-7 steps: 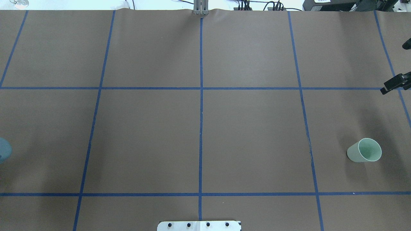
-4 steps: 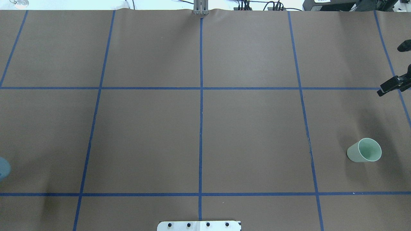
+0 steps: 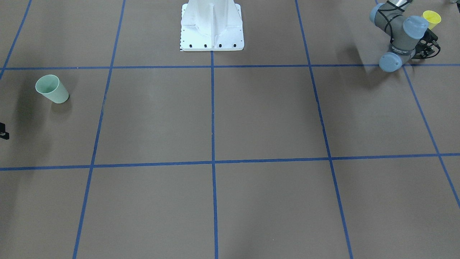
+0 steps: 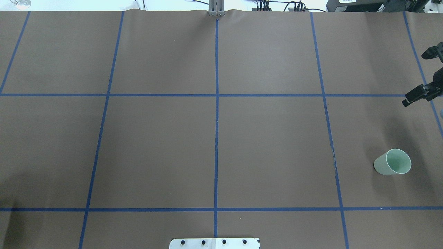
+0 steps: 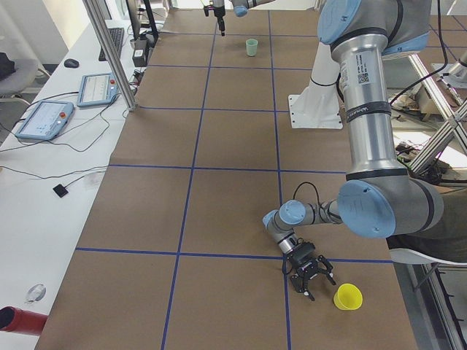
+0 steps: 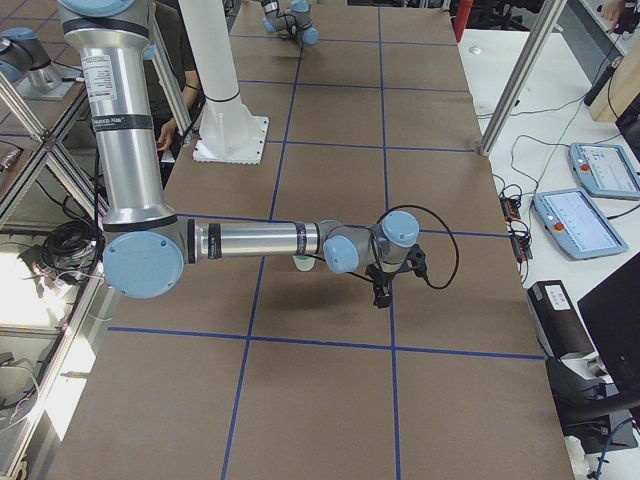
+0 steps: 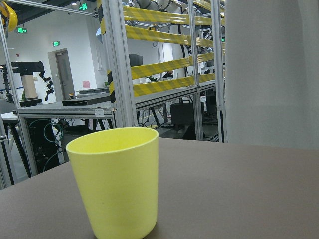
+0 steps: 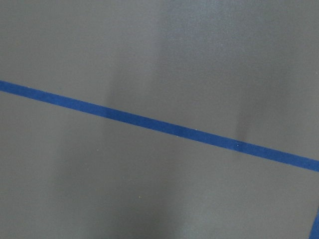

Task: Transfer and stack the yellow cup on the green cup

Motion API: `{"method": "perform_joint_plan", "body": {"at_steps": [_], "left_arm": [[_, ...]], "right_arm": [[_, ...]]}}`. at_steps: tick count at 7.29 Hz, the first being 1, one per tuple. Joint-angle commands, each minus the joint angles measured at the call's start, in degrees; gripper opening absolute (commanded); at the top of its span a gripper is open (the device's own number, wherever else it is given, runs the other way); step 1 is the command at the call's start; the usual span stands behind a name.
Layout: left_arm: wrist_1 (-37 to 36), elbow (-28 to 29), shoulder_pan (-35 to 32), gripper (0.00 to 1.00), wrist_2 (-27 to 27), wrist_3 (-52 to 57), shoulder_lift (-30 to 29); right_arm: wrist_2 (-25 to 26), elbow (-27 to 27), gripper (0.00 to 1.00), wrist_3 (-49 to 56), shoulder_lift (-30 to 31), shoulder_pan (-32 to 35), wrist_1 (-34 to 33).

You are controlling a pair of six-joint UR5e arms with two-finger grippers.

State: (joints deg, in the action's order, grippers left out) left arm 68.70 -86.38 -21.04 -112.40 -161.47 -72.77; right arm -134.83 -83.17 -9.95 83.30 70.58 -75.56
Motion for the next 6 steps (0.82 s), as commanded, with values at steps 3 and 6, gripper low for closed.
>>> {"method": "perform_joint_plan", "body": {"at_steps": [3, 6], "left_arm": [[0.5, -0.1, 3.2, 0.99, -4.7, -1.9, 1.4], [0.0, -0.6, 6.0, 0.99, -6.4, -3.9, 1.8]], "right_arm": [[0.0, 1.8, 1.0, -0.3, -0.4, -1.2, 1.8], [0.0, 4.8, 1.0, -1.7, -0.4, -1.3, 5.7]]}}
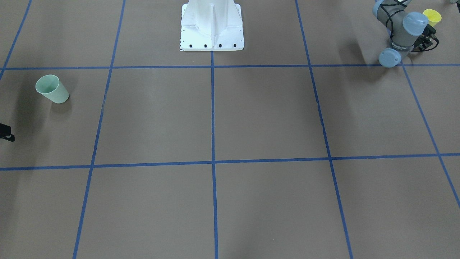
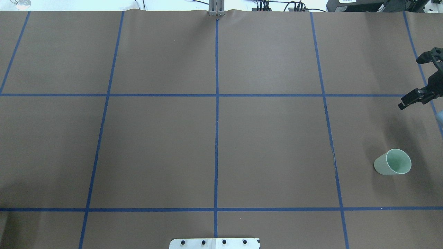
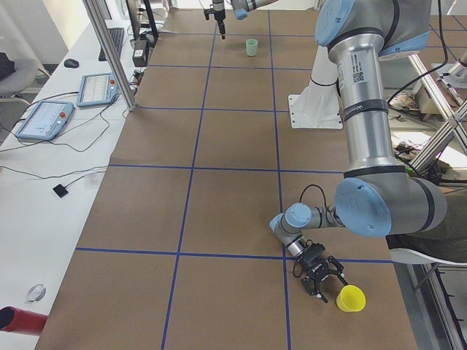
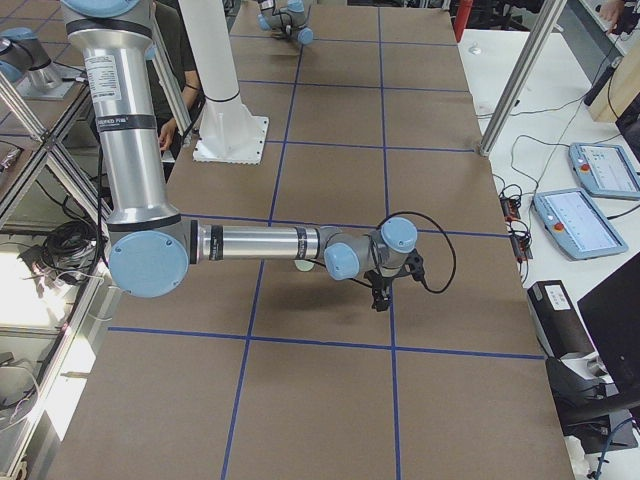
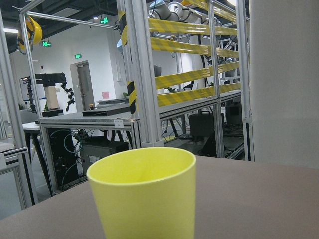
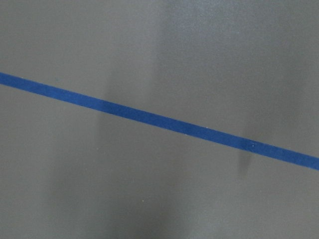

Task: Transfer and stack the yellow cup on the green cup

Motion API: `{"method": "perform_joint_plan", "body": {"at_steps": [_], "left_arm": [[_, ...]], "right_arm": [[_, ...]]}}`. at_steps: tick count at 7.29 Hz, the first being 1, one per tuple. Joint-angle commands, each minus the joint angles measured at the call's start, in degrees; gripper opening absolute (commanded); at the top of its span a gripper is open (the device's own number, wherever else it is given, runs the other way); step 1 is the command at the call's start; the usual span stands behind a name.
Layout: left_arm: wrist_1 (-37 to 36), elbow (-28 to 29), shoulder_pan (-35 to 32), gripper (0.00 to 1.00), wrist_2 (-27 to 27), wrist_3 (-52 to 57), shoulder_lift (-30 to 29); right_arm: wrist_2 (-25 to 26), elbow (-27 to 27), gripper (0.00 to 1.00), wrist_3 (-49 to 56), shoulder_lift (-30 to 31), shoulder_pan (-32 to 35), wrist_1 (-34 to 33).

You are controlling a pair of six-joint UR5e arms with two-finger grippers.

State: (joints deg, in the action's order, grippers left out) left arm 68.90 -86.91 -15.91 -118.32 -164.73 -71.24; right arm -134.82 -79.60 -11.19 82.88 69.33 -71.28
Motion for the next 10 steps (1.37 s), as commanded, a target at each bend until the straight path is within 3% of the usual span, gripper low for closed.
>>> {"method": "perform_joint_plan", "body": {"at_steps": [1, 10], "left_arm": [[0.2, 0.0, 1.1, 0.99, -0.5, -0.9, 1.2], [6.9, 0.7, 4.0, 0.99, -4.5, -4.7, 4.2]], "right_arm": [[0.0, 1.3, 1.0, -0.4, 0.0, -0.2, 1.8], [-0.4, 1.6, 1.0, -2.9, -1.1, -0.8, 1.8]]}}
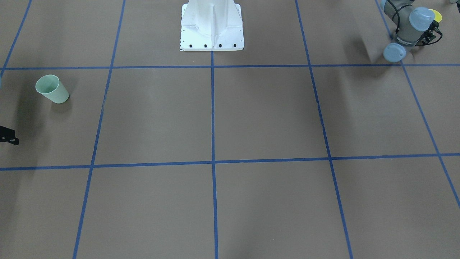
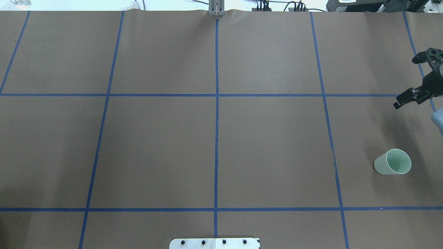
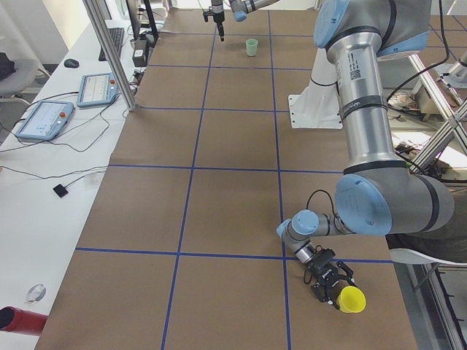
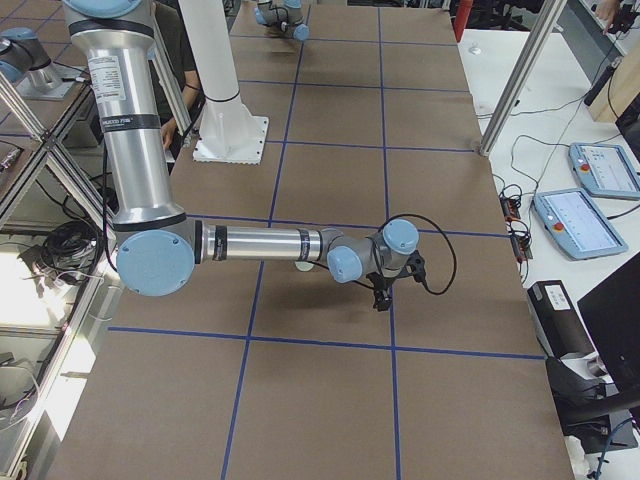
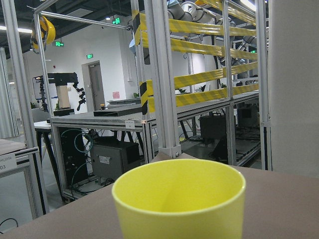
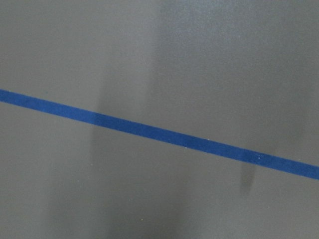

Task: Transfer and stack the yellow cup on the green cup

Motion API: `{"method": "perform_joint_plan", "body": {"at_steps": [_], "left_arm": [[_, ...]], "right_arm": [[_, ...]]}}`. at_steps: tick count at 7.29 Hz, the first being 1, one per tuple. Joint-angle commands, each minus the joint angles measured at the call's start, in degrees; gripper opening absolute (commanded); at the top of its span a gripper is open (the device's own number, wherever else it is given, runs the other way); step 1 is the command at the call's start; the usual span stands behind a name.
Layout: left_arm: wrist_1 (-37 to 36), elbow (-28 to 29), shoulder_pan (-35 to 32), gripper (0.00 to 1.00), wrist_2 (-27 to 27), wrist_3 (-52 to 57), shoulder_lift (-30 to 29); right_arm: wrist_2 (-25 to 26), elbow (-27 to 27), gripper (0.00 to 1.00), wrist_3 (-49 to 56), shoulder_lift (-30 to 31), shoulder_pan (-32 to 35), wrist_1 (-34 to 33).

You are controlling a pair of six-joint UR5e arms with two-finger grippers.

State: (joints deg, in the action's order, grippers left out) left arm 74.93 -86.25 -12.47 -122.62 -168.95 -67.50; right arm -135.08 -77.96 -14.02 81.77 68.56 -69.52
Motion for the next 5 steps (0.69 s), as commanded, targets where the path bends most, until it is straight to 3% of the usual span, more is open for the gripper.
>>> {"method": "perform_joint_plan", "body": {"at_steps": [1, 5], "left_arm": [[1.0, 0.0, 0.8, 0.93, -0.2, -1.0, 0.7], [5.0, 0.0, 2.5, 0.49, -0.2, -1.1, 4.5]], "right_arm": [[-0.1, 0.1, 1.0, 0.0, 0.1, 0.0, 0.0], [-0.2, 0.0, 1.0, 0.0, 0.0, -0.1, 0.0]]}}
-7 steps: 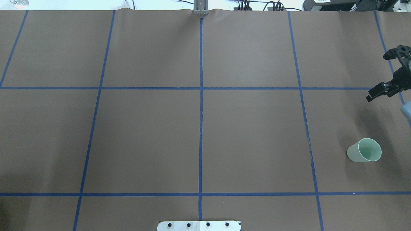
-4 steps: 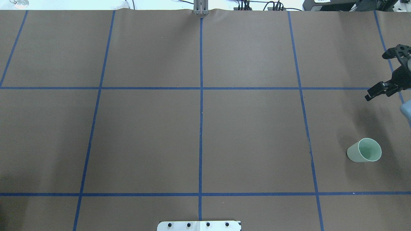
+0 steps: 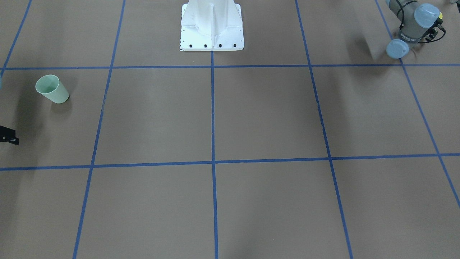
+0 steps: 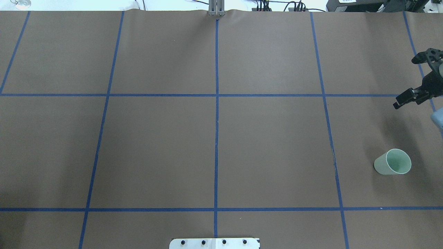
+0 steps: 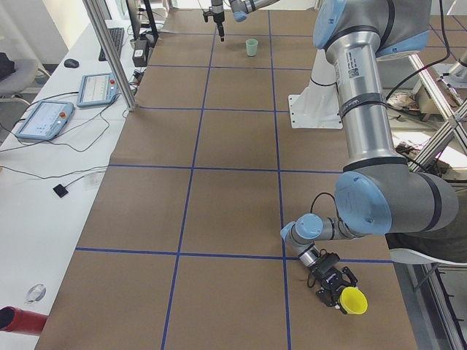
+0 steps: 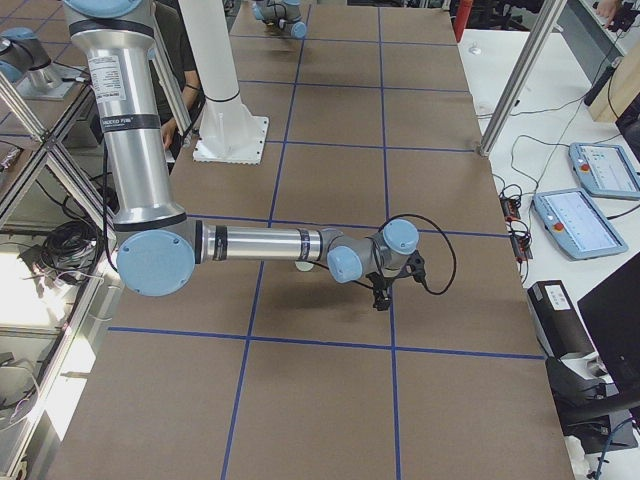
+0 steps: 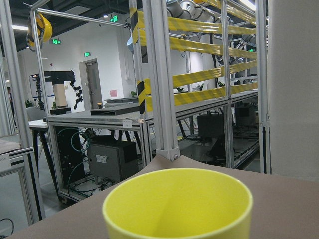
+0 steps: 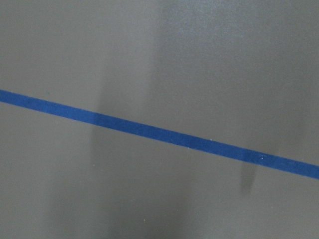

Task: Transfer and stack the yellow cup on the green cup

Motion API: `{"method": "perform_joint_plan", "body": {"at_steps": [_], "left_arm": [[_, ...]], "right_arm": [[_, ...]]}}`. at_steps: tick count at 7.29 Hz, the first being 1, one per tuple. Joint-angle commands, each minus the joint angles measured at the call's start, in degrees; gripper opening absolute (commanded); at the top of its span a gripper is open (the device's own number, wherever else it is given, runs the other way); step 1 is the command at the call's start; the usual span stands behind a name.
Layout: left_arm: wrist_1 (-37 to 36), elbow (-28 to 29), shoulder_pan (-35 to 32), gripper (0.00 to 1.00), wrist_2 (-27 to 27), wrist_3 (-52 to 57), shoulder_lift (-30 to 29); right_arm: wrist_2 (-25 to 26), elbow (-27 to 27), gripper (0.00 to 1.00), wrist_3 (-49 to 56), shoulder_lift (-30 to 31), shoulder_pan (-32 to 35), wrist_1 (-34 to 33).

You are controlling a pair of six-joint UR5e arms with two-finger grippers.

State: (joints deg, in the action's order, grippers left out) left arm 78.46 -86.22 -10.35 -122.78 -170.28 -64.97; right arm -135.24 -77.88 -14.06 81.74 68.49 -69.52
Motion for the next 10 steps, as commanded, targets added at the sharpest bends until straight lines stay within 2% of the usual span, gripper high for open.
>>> {"method": "perform_joint_plan", "body": {"at_steps": [1, 3, 4, 5, 6, 7, 8, 10], "left_arm": [[2.0, -0.1, 0.6, 0.49, 0.1, 0.9, 3.5], [5.7, -0.1, 0.9, 0.51, 0.7, 5.8, 7.6], [6.5, -0.7, 0.8, 0.51, 3.4, 8.4, 9.8], [7.1, -3.9, 0.7, 0.51, 7.5, 10.4, 13.5], [7.1, -5.9, 0.5, 0.51, 8.0, 11.1, 15.1], [7.1, -9.1, 0.2, 0.51, 11.5, 11.4, 16.2], [7.1, -12.2, -0.9, 0.51, 18.0, 15.0, 18.4], [7.1, -13.3, -11.0, 0.51, 30.0, 24.4, 17.6]], "right_arm": [[-0.1, -0.2, 1.0, -0.1, 0.0, 0.0, 0.0], [-0.1, -0.5, 1.0, -0.1, 0.0, 0.0, 0.0], [-0.2, -1.1, 1.0, -1.0, 0.1, 0.1, 0.0], [-0.2, -1.1, 1.0, -1.4, 0.0, 0.1, 0.0], [-0.2, -1.1, 1.0, -1.4, 0.0, 0.0, 0.0], [-0.2, -1.1, 1.0, -1.5, 0.0, 0.1, 0.0], [-0.2, -1.0, 1.0, -1.5, 0.0, 0.0, 0.0], [-0.2, -0.5, 1.0, -1.5, 0.0, 0.0, 0.0]]}}
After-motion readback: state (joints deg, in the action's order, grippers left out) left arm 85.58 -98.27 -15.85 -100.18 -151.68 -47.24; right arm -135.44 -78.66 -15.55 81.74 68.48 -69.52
